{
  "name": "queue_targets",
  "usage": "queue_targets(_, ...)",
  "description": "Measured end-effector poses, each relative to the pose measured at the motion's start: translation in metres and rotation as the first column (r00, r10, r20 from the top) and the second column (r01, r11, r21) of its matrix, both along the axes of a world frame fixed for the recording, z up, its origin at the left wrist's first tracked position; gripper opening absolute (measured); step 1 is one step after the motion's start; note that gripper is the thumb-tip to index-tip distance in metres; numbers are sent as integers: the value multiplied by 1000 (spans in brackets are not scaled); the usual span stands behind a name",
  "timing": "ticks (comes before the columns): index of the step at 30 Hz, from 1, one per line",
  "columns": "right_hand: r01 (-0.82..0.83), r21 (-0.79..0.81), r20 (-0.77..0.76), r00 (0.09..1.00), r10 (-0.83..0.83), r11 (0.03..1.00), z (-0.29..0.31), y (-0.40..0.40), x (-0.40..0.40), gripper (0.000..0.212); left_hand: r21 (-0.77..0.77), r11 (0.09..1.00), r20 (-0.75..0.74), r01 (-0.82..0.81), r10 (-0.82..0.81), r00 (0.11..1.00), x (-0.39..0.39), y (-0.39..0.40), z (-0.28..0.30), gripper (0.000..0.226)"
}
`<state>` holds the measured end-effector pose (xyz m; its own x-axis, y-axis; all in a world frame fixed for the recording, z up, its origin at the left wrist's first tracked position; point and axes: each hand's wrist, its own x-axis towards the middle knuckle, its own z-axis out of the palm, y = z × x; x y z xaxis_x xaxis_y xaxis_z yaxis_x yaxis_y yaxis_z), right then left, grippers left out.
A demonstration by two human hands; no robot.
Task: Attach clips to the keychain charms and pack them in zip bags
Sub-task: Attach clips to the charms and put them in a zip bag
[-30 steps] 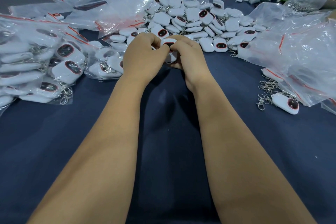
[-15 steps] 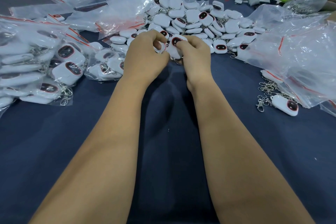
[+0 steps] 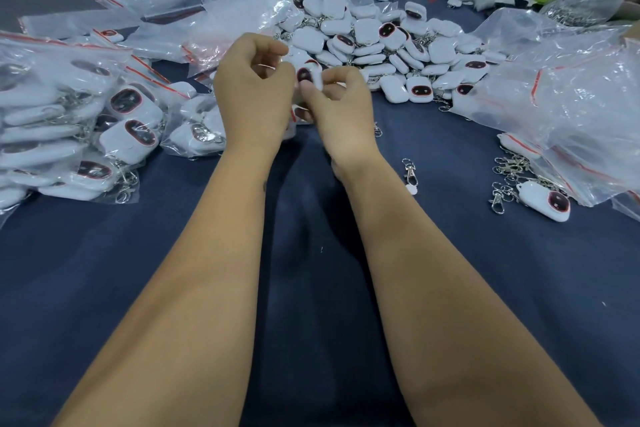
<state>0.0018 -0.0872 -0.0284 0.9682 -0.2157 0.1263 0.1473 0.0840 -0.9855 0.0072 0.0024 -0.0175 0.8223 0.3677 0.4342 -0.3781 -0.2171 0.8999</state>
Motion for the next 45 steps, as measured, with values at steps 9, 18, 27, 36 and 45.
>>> queue_targets(9, 12, -536, 24, 1000, 1, 844, -8, -5, 3, 19, -28, 999, 84, -17, 19, 996, -6, -1, 6, 23)
queue_targets(18, -38, -600, 63, 994, 94, 799, -8, 1, 2, 38, 166, 986, -63, 33, -23, 998, 0, -5, -2, 27)
queue_targets(27, 142, -586, -32, 980, -198, 798, -6, -30, 4, 66, 149, 988, -183, 48, -20, 983, 1, -3, -7, 27)
queue_targets(36, 44, -904, -49, 977, -206, 425, -10, -28, 9, 49, 149, 988, -181, 33, -6, 983, 7, -1, -10, 25)
queue_targets(45, 33, -864, -74, 979, -191, 503, -10, -32, 8, 50, 187, 981, -198, 59, -21, 980, 6, -1, -11, 26)
